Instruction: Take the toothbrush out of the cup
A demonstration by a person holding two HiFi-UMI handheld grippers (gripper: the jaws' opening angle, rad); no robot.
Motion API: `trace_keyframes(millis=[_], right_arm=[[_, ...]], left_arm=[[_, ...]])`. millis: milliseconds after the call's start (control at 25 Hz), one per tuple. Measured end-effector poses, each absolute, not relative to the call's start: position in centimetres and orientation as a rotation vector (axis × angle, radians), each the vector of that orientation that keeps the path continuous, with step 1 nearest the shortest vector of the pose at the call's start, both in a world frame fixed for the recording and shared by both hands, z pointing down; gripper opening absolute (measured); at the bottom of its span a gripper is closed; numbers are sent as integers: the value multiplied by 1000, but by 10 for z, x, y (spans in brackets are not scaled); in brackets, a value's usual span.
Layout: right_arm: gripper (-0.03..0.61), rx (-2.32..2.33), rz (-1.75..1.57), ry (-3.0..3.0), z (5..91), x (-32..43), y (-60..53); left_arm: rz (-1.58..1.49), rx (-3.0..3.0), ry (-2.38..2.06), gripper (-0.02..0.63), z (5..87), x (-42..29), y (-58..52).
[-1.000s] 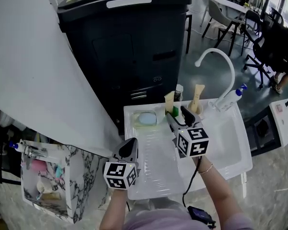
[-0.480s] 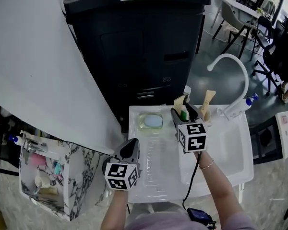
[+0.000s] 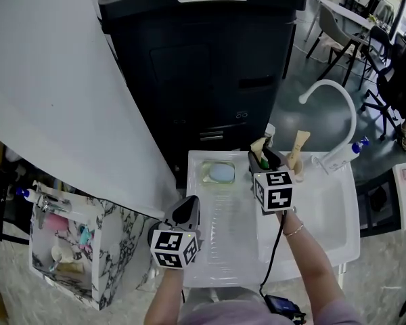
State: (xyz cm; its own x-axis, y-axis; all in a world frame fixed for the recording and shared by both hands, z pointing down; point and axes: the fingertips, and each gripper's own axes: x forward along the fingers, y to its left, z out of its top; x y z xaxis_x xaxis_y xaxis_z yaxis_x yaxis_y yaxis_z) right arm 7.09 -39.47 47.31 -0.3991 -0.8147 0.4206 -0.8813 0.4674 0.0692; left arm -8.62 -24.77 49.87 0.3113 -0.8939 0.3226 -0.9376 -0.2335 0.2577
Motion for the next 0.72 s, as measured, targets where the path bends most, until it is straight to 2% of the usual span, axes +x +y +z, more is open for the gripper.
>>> trace_keyframes(millis=[120,280,720], right_arm=[[110,1461,222,-2331,467,74,-395],[81,1515,208,-2365,448,78,-392],[74,1667,135,-2487,372,93,-351]], left_arm=[[145,2186,-1635,0,496,-88,-247],[137,2197,-1638,0,490,-87,-245],[106,2252,-1632,0,471,-86,-234]])
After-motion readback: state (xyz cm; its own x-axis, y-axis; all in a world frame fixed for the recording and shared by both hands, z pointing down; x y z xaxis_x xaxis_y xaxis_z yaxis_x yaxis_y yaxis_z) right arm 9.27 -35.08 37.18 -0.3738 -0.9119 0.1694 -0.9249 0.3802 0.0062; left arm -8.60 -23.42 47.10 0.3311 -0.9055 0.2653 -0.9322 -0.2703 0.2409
